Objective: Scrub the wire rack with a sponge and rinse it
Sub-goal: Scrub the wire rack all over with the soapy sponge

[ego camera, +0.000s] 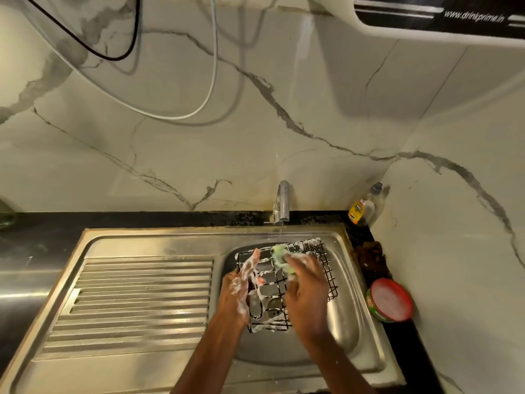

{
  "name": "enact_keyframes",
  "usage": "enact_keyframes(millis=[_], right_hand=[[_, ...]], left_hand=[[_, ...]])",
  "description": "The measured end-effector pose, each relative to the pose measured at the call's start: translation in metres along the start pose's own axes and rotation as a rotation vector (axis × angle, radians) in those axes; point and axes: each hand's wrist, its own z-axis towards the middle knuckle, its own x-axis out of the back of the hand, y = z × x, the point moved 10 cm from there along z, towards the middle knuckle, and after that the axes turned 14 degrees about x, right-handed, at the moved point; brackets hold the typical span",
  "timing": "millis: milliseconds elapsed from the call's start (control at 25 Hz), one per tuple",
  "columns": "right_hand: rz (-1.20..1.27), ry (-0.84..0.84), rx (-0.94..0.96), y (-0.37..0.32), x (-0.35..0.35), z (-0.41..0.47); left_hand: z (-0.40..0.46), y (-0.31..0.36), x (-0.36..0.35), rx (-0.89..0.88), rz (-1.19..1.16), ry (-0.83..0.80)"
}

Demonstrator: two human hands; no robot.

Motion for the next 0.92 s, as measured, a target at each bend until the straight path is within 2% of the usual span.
enact_keyframes(millis=[80, 120, 280, 360, 400, 440, 560, 600, 760, 880, 920], right_hand=[[-0.012, 0.036, -0.238, 0.043, 0.005, 0.007], [0.019, 0.049, -0.270, 0.044, 0.005, 0.009], [0.137, 0.010, 0.027, -0.017, 0.000, 0.004], [0.107, 0.083, -0.082, 0.015, 0.008, 0.018], [0.093, 0.091, -0.183, 0.028, 0.008, 0.022], [0.087, 0.082, -0.205, 0.028, 0.006, 0.022], [0.075, -0.007, 0.051, -0.013, -0.004, 0.005], [0.076, -0.020, 0.080, -0.012, -0.003, 0.003], [0.084, 0.064, -0.166, 0.020, 0.002, 0.004], [0.147, -0.019, 0.049, -0.016, -0.004, -0.022], [0.141, -0.010, 0.057, -0.007, 0.000, -0.021]], left_hand=[[0.000, -0.002, -0.003, 0.019, -0.054, -0.037], [0.000, -0.004, -0.004, 0.013, -0.088, -0.062], [-0.001, 0.006, 0.000, -0.079, -0.091, -0.073], [0.000, 0.003, -0.007, -0.014, -0.166, -0.149], [0.001, 0.000, -0.012, 0.019, -0.178, -0.193], [0.004, 0.001, -0.015, 0.024, -0.179, -0.226], [0.013, -0.001, 0.001, 0.005, -0.167, -0.135], [0.015, -0.003, 0.005, 0.001, -0.184, -0.113], [0.004, -0.001, 0.001, 0.026, -0.180, -0.073], [0.003, -0.006, 0.007, 0.076, -0.136, -0.006], [0.004, -0.007, 0.010, 0.072, -0.146, 0.017]])
